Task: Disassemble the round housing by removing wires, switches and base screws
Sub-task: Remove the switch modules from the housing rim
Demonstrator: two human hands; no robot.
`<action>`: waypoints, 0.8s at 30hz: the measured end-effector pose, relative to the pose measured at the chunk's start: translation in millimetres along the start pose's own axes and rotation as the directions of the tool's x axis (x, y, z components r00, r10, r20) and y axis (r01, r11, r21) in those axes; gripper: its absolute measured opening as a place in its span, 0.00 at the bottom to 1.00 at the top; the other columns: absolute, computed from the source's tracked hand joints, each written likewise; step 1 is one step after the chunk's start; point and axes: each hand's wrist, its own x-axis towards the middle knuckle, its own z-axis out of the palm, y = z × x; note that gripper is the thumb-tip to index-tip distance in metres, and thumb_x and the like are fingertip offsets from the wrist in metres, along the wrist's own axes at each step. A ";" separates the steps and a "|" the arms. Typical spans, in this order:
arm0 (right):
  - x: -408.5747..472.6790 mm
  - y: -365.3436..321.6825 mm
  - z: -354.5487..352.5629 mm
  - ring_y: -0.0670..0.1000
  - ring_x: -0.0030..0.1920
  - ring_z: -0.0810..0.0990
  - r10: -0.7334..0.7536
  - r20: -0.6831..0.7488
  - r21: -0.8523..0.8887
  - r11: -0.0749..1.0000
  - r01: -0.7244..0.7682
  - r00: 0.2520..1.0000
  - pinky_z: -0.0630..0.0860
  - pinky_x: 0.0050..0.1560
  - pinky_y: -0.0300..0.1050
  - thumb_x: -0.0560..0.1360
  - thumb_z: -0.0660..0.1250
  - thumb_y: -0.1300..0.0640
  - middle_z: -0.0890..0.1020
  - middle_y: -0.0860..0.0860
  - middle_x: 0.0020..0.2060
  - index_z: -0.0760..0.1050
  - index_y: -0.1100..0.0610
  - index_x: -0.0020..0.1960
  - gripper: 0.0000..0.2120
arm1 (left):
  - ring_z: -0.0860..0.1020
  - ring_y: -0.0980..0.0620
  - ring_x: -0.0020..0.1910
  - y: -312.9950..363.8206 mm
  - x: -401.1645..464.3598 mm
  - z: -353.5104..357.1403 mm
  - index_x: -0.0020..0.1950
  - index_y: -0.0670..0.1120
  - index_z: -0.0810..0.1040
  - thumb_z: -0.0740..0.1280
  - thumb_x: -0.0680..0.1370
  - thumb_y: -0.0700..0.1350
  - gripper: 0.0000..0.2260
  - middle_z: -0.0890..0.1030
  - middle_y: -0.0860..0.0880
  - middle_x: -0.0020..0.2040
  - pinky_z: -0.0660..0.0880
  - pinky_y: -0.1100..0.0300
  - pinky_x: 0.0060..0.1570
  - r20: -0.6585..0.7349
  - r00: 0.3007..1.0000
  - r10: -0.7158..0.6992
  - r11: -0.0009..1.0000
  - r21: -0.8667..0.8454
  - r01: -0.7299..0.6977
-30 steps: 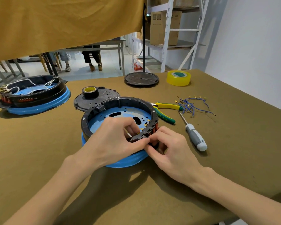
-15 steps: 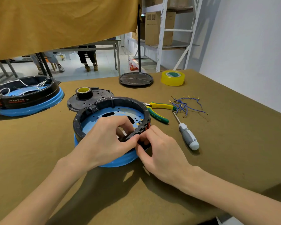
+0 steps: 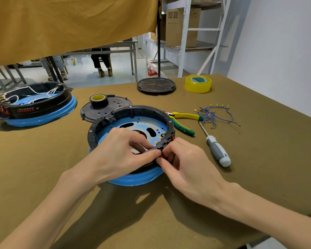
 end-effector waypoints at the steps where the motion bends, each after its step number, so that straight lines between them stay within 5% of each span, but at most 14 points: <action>1: 0.2 0.7 -0.1 0.44 0.39 0.75 0.006 -0.005 0.018 1.000 -0.006 1.000 0.73 0.37 0.35 0.78 0.70 0.51 0.75 0.42 0.39 0.78 0.51 0.47 0.05 | 0.85 0.60 0.42 -0.3 0.6 0.1 0.48 0.52 0.89 0.73 0.75 0.55 0.09 0.87 0.57 0.40 0.81 0.63 0.42 0.007 1.000 -0.003 1.000 0.001 0.003; 11: -2.6 10.7 -5.2 0.45 0.41 0.77 0.039 0.044 0.084 0.996 -0.043 0.998 0.74 0.38 0.38 0.77 0.69 0.45 0.77 0.42 0.40 0.81 0.51 0.48 0.09 | 0.85 0.57 0.41 -4.9 0.2 -1.0 0.49 0.55 0.88 0.70 0.77 0.59 0.10 0.86 0.59 0.40 0.82 0.55 0.40 0.049 0.999 -0.021 1.000 -0.013 0.022; 21: 5.3 5.4 -7.2 0.44 0.42 0.75 -0.071 0.060 -0.066 0.995 0.075 0.996 0.74 0.40 0.38 0.80 0.67 0.47 0.75 0.43 0.44 0.78 0.51 0.51 0.08 | 0.85 0.57 0.43 -4.4 1.9 -0.3 0.51 0.56 0.87 0.68 0.77 0.61 0.13 0.86 0.59 0.42 0.82 0.54 0.42 0.112 0.991 -0.070 0.997 -0.034 0.074; 24: 1.0 13.4 -12.7 0.46 0.41 0.77 -0.040 -0.073 0.080 0.996 0.046 0.997 0.72 0.39 0.34 0.78 0.72 0.51 0.77 0.41 0.41 0.80 0.52 0.48 0.04 | 0.84 0.58 0.44 -3.2 0.0 2.4 0.49 0.57 0.86 0.65 0.79 0.62 0.14 0.85 0.60 0.41 0.81 0.58 0.41 0.038 0.998 -0.048 0.999 -0.008 0.048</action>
